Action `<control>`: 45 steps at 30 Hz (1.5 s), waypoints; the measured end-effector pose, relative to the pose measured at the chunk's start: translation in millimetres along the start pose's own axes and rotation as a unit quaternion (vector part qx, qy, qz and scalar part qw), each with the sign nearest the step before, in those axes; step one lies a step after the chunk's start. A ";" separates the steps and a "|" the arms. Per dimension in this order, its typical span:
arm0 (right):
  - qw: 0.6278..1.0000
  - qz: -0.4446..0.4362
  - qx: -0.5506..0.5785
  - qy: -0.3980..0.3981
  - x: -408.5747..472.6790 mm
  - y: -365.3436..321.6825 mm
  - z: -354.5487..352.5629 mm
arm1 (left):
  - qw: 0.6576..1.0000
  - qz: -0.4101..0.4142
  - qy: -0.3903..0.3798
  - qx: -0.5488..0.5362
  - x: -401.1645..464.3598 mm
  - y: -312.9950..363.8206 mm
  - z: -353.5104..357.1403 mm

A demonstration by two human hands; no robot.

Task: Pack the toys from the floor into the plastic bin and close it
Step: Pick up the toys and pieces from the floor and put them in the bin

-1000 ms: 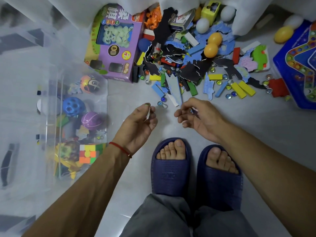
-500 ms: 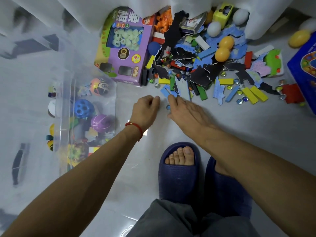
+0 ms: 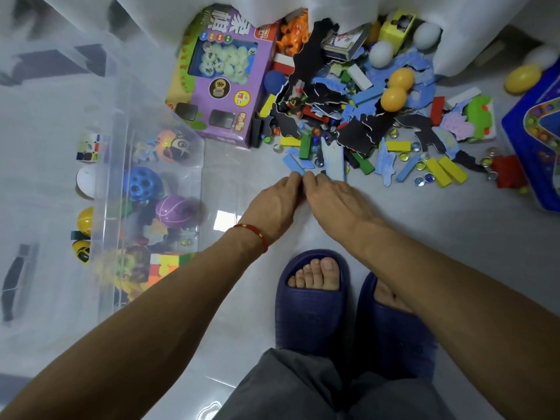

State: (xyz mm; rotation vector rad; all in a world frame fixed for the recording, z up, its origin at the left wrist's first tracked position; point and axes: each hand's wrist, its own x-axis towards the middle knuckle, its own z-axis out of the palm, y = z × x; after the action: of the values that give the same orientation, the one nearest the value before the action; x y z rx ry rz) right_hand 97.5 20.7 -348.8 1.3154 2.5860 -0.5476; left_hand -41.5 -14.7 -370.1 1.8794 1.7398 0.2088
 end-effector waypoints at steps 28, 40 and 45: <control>0.952 0.219 0.210 0.053 -18.0 49.3 15.0 | 0.982 -0.112 -0.002 0.151 9.0 35.8 13.9; 0.623 0.251 0.741 -0.018 -86.4 69.0 -14.0 | 0.988 -0.080 -0.019 0.130 15.8 32.0 19.2; 0.609 0.272 0.745 -0.007 -107.9 71.3 -10.2 | 0.978 -0.168 0.016 0.120 28.4 40.6 25.1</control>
State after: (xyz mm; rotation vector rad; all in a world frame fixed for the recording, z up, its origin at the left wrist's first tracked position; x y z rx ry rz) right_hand 218.6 -16.5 -321.0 2.1112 0.9970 -2.7121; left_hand 9.8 5.1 -378.1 1.7108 2.1521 -0.1060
